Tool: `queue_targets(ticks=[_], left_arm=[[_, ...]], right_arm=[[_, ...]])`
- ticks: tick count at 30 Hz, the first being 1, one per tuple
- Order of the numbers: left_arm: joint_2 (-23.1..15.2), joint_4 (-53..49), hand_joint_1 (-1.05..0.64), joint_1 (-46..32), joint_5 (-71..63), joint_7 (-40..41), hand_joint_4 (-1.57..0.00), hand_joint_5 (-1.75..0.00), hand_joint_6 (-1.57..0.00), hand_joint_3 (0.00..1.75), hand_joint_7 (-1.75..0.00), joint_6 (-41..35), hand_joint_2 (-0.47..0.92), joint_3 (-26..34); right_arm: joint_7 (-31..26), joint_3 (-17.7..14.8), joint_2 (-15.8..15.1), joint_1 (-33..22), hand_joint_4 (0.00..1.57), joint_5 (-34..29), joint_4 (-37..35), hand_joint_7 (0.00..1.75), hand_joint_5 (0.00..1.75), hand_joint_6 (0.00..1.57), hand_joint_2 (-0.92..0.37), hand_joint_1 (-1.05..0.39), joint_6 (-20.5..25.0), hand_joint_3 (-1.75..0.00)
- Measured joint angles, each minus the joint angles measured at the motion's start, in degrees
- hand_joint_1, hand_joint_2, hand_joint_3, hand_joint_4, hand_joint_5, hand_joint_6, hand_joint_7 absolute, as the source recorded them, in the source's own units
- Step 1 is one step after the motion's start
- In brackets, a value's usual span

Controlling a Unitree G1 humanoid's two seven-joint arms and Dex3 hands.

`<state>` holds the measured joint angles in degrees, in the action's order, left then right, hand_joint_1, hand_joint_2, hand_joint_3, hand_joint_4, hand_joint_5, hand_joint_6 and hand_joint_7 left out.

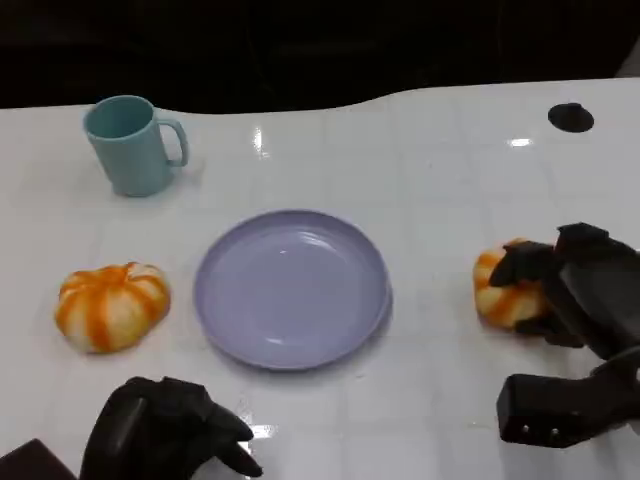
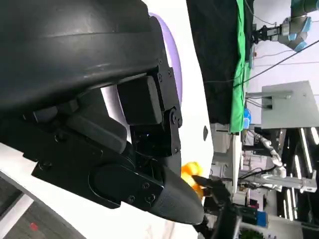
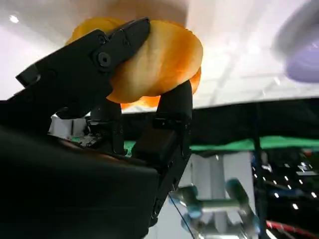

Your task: Grasp the bread from the table and place it into the plate.

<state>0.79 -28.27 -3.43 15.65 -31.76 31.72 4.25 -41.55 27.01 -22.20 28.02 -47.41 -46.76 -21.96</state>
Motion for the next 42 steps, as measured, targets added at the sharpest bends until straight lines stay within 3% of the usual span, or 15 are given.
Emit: queue_targets(ticks=[2,3,5,11,17,22,36,38,40,42], left_arm=[[0.02,-0.03,-1.05,0.01,-0.02,0.07,-1.57,-0.43,-1.57,0.0,-0.25,0.01,0.89,0.0],[0.02,-0.04,-1.05,0.01,-0.03,0.1,-1.57,-0.43,-1.57,0.0,-0.25,0.01,0.89,-0.01],[0.03,-0.04,-1.05,0.02,-0.03,0.18,-1.57,-0.43,-1.57,0.0,-0.26,0.01,0.88,-0.01],[0.04,-0.06,-1.05,0.1,-0.02,0.26,-1.57,-0.42,-1.57,0.0,-0.25,0.0,0.89,-0.1],[0.04,-0.08,-1.05,0.12,-0.02,0.28,-1.56,-0.42,-1.57,0.0,-0.25,-0.05,0.88,-0.43],[0.05,-0.07,-1.05,0.1,0.01,0.29,-1.57,-0.42,-1.57,0.0,-0.25,-0.11,0.88,-0.49],[0.12,-0.05,-1.05,0.09,-0.09,0.54,-1.57,-0.42,-1.57,0.0,-0.26,-0.34,0.87,-0.6],[0.12,-0.03,-1.05,0.08,-0.06,0.55,-1.57,-0.42,-1.57,0.0,-0.26,-0.41,0.87,-0.6],[0.12,-0.01,-1.05,0.07,-0.05,0.55,-1.57,-0.42,-1.57,0.0,-0.26,-0.53,0.87,-0.6],[0.13,0.0,-1.05,0.07,-0.05,0.56,-1.57,-0.42,-1.57,0.0,-0.26,-0.55,0.87,-0.62]], right_arm=[[0.05,-0.1,0.01,-0.32,1.0,0.73,1.35,1.45,1.75,0.94,-0.45,0.05,-1.39,-0.84],[0.18,-0.21,0.0,-0.63,1.01,1.17,2.11,1.44,1.75,0.94,-0.32,0.06,-2.06,-1.1],[0.89,-0.49,0.01,-1.27,1.01,2.14,3.97,1.41,1.74,0.96,-0.23,0.07,-3.08,-1.27],[6.18,-2.68,0.82,-3.65,1.05,6.33,11.22,1.31,1.74,1.03,-0.13,0.13,-5.29,-1.45],[11.81,-4.53,4.06,-5.09,1.03,11.33,15.75,1.52,1.75,0.93,-0.12,0.14,-8.02,-1.54],[14.15,-4.49,7.91,-4.59,1.06,12.26,15.76,1.53,1.75,0.91,-0.11,0.12,-8.78,-1.56],[12.44,-3.09,18.06,6.76,0.97,10.9,-0.37,1.48,1.75,0.88,-0.28,0.02,-12.01,-1.37],[12.22,-2.77,18.99,7.85,0.92,10.86,-2.32,1.4,1.75,0.86,-0.33,0.01,-12.11,-1.31],[12.37,-2.27,19.83,8.43,0.84,10.88,-3.62,1.19,1.61,0.84,-0.37,-0.01,-11.77,-1.21],[13.3,-1.98,20.57,8.58,0.73,10.9,-4.08,0.73,1.14,0.77,-0.44,-0.07,-10.87,-0.99]])
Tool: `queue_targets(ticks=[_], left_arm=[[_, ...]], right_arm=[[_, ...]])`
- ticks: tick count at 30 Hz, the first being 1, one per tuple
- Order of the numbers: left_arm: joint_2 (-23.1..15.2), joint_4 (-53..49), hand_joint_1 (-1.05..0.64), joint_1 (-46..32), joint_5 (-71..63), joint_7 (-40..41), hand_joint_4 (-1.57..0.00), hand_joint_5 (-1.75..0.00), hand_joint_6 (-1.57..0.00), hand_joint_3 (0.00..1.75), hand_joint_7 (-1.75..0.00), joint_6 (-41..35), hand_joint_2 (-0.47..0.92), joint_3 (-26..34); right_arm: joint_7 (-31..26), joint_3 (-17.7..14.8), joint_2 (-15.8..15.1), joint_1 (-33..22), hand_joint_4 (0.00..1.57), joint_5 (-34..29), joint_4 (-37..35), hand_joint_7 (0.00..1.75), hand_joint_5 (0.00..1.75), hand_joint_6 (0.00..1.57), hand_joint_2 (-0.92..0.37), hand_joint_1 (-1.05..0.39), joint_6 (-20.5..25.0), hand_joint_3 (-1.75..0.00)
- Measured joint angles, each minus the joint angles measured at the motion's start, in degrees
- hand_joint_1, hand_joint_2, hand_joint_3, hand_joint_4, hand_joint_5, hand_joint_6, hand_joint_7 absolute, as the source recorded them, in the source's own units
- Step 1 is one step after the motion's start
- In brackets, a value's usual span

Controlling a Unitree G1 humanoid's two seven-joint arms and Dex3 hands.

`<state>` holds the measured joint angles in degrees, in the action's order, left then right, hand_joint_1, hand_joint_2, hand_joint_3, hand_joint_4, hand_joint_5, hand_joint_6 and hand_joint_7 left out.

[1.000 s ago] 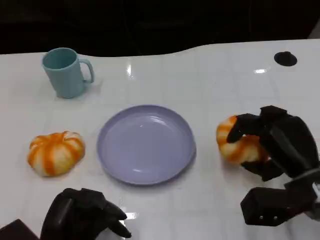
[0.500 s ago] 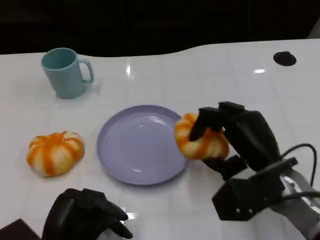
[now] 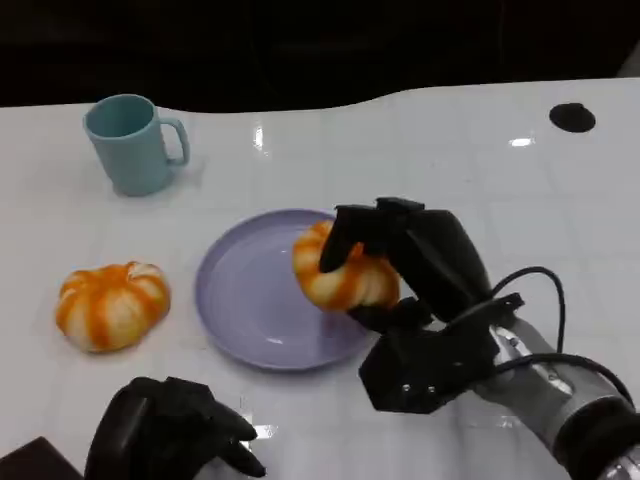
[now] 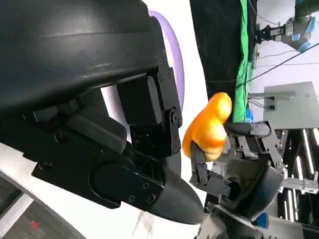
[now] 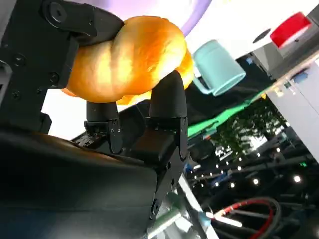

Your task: Grasp the bread from the table and place it into the plate.

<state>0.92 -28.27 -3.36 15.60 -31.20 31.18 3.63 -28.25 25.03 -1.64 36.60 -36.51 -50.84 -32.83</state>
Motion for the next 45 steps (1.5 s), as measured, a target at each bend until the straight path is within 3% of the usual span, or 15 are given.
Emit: queue_targets(ticks=[1,3,6,8,14,21,27,31,35,37,38,39,40,42,45], left_arm=[[0.0,0.0,-1.05,0.0,-0.01,0.0,-1.57,-0.42,-1.57,0.0,-0.26,0.0,0.87,0.0],[0.01,0.0,-1.05,0.0,-0.02,0.0,-1.57,-0.42,-1.57,0.0,-0.26,0.01,0.87,-0.03],[0.01,0.02,-1.05,-0.02,-0.02,0.03,-1.57,-0.42,-1.57,0.0,-0.26,0.0,0.87,-0.05],[0.02,0.04,-1.05,-0.02,-0.02,0.04,-1.57,-0.43,-1.57,0.0,-0.26,0.0,0.87,-0.09],[0.03,0.1,-1.05,-0.03,-0.13,0.28,-1.57,-0.43,-1.57,0.0,-0.27,0.0,0.87,-0.12],[0.04,0.12,-1.05,-0.03,-0.19,0.29,-1.57,-0.43,-1.57,0.0,-0.27,0.0,0.87,-0.12],[0.05,0.09,-1.05,0.02,-0.33,0.31,-1.57,-0.43,-1.57,0.0,-0.26,0.01,0.88,-0.12],[0.05,0.03,-1.05,0.09,-0.33,0.31,-1.57,-0.43,-1.57,0.0,-0.26,0.0,0.87,-0.08],[0.11,0.05,-1.05,0.17,-0.27,0.3,-1.57,-0.42,-1.57,0.0,-0.26,-0.2,0.88,-0.08],[0.07,0.03,-1.05,0.18,-0.29,0.3,-1.57,-0.42,-1.57,0.0,-0.26,-0.21,0.88,-0.05],[0.05,0.02,-1.05,0.2,-0.31,0.3,-1.57,-0.42,-1.57,0.0,-0.26,-0.21,0.88,-0.04],[0.01,0.01,-1.05,0.2,-0.3,0.3,-1.57,-0.42,-1.57,0.0,-0.26,-0.2,0.88,-0.01],[-0.03,-0.01,-1.05,0.22,-0.3,0.29,-1.57,-0.42,-1.57,0.0,-0.26,-0.2,0.87,0.02],[-0.04,-0.02,-1.05,0.26,-0.27,0.29,-1.57,-0.42,-1.57,0.0,-0.26,-0.22,0.87,0.03],[-0.02,0.0,-1.05,0.29,-0.27,0.3,-1.57,-0.42,-1.57,0.0,-0.26,-0.24,0.88,0.03]], right_arm=[[1.02,0.16,0.25,0.14,0.57,0.01,-0.11,0.48,0.84,0.67,-0.46,-0.12,0.59,-0.93],[3.87,0.59,0.47,0.44,0.35,0.03,-0.07,0.23,0.56,0.55,-0.52,-0.19,1.81,-0.78],[7.88,1.63,0.44,0.58,0.09,-0.05,0.67,0.06,0.53,0.46,-0.78,-0.29,3.55,-0.31],[10.3,2.32,0.31,0.56,0.02,-0.17,2.08,0.02,0.55,0.43,-0.86,-0.34,5.01,-0.16],[15.3,2.56,-1.13,0.22,0.0,-0.15,6.98,0.0,0.53,0.39,-0.92,-0.38,7.99,-0.07],[18.16,2.42,-3.42,-2.91,0.03,0.21,11.22,0.01,0.56,0.41,-0.92,-0.38,8.09,-0.06],[19.01,1.42,-7.57,-7.46,0.13,1.47,17.37,0.03,0.61,0.46,-0.92,-0.33,4.69,-0.04],[19.24,-1.01,-9.97,-12.85,0.28,4.32,22.09,0.05,0.59,0.55,-0.9,-0.27,1.79,-0.01],[20.41,-4.14,-10.2,-18.26,0.48,9.97,25.88,0.13,0.67,0.74,-0.92,-0.14,-1.0,-0.05],[21.78,-5.62,-10.15,-21.28,0.57,14.2,27.79,0.19,0.73,0.86,-0.92,-0.14,-2.65,-0.13],[23.11,-6.33,-10.04,-22.71,0.58,16.4,28.62,0.21,0.8,0.9,-0.88,-0.15,-2.89,-0.23],[24.72,-6.93,-9.95,-24.12,0.59,18.72,29.85,0.26,0.95,0.94,-0.77,-0.16,-2.45,-0.48],[26.61,-7.29,-9.82,-25.41,0.59,21.43,31.32,0.36,1.08,0.94,-0.7,-0.15,-1.39,-0.67],[31.32,-8.32,-9.36,-27.88,0.65,27.88,34.91,0.86,1.28,0.79,-0.62,-0.13,1.65,-0.89],[36.94,-10.0,-9.38,-30.62,0.67,34.86,39.93,1.24,1.5,0.67,-0.63,-0.15,5.79,-0.86]])
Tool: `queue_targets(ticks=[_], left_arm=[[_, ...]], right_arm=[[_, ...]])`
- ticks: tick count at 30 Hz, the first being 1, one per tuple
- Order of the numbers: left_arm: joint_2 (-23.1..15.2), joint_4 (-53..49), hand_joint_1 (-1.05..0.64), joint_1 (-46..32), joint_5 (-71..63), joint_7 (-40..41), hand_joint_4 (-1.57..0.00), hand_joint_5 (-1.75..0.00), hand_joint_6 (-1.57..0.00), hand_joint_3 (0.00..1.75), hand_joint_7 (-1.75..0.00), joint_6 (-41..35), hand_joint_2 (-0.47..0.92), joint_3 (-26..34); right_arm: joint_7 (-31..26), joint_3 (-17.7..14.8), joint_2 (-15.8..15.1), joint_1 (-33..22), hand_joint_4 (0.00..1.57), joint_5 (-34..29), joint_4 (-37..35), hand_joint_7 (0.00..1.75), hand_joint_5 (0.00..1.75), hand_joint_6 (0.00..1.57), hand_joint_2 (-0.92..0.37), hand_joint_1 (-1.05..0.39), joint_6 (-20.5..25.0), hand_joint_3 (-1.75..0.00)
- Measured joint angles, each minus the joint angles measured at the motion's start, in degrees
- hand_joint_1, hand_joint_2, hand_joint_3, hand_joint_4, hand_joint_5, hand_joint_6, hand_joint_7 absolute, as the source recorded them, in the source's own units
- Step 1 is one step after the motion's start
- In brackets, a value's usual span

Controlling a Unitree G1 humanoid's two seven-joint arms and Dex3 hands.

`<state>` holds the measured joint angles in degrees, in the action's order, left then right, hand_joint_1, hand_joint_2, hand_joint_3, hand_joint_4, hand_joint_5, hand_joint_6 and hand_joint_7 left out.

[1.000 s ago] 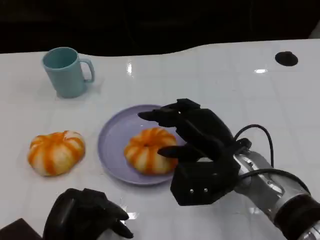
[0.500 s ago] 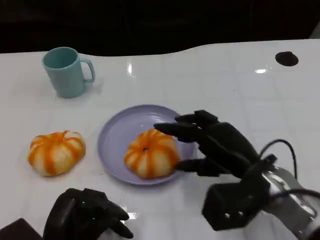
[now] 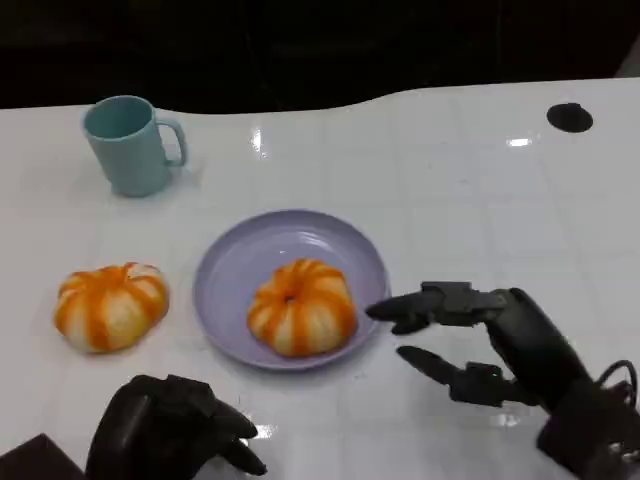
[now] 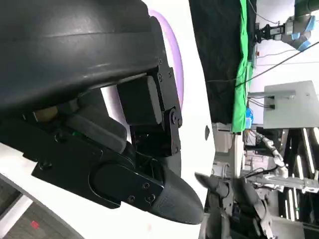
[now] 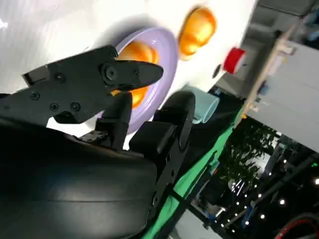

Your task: Grasp the bread from the table and place it into the plate.

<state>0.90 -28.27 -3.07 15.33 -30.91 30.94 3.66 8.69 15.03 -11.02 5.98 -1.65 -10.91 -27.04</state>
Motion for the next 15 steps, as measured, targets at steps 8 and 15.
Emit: queue_targets(ticks=[8,15], left_arm=[[0.04,0.02,-1.05,0.02,-0.05,0.02,-1.57,-0.43,-1.57,0.0,-0.26,-0.07,0.88,-0.01],[0.06,0.04,-1.05,0.02,-0.13,0.18,-1.57,-0.43,-1.57,0.0,-0.27,-0.08,0.88,-0.02]], right_arm=[[5.86,-4.31,-1.76,-7.03,0.56,4.54,12.9,1.55,1.74,0.49,-0.76,-0.2,13.39,-0.67],[8.09,-6.4,-3.01,-13.38,0.6,5.64,21.78,1.61,1.75,0.46,-0.74,-0.18,20.87,-0.78]])
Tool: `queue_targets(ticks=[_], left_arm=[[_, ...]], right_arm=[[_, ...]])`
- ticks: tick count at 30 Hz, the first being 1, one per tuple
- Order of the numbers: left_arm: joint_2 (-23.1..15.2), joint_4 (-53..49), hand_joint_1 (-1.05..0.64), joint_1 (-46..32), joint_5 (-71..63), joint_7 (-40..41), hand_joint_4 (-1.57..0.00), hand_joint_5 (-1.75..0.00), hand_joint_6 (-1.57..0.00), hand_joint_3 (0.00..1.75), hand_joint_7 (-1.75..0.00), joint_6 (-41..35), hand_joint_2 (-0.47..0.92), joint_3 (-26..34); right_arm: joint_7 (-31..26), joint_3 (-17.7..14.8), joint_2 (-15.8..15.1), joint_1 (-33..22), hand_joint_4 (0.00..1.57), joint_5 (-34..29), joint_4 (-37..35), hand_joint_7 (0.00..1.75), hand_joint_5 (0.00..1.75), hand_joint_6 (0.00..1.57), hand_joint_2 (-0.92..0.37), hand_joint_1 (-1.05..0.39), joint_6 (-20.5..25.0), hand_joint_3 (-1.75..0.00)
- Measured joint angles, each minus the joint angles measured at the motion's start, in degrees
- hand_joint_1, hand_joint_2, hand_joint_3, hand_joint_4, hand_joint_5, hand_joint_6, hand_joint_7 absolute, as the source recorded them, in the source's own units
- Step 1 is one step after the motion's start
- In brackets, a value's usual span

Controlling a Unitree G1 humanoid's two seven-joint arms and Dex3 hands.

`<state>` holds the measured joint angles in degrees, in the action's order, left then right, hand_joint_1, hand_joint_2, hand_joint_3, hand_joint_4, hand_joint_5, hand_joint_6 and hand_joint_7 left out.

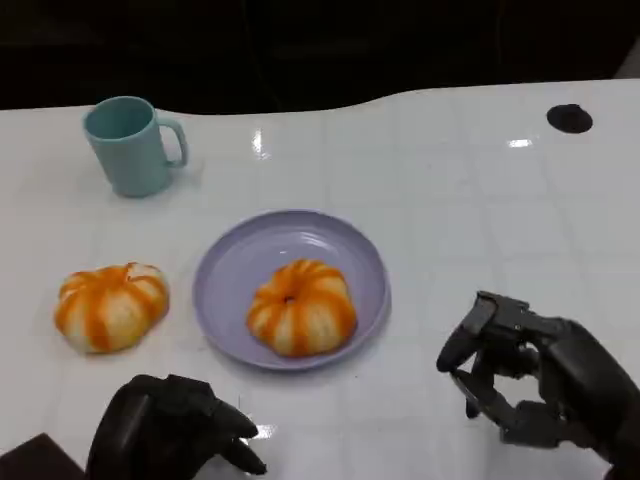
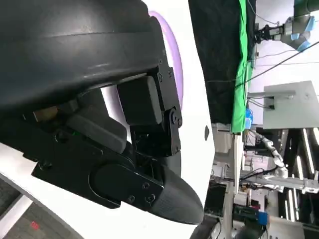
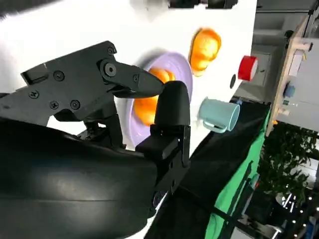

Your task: Grasp the bread from the table and place it into the plate.

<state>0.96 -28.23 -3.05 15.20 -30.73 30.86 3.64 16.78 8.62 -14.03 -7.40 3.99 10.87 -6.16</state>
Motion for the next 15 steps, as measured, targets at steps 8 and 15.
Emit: queue_targets(ticks=[8,15], left_arm=[[-0.04,0.08,-1.05,-0.01,0.01,-0.01,-1.57,-0.43,-1.57,0.0,-0.26,-0.02,0.88,0.02],[-0.23,0.07,-1.05,-0.01,0.01,-0.01,-1.57,-0.43,-1.57,0.0,-0.26,0.02,0.88,0.06]], right_arm=[[-1.45,-0.6,0.68,-3.67,0.62,-3.9,-1.29,1.61,1.75,0.48,-0.65,-0.2,-3.17,-0.96],[-4.14,-0.69,1.79,-2.79,0.67,-8.09,-9.93,1.63,1.75,0.49,-0.62,-0.23,-14.11,-1.02]])
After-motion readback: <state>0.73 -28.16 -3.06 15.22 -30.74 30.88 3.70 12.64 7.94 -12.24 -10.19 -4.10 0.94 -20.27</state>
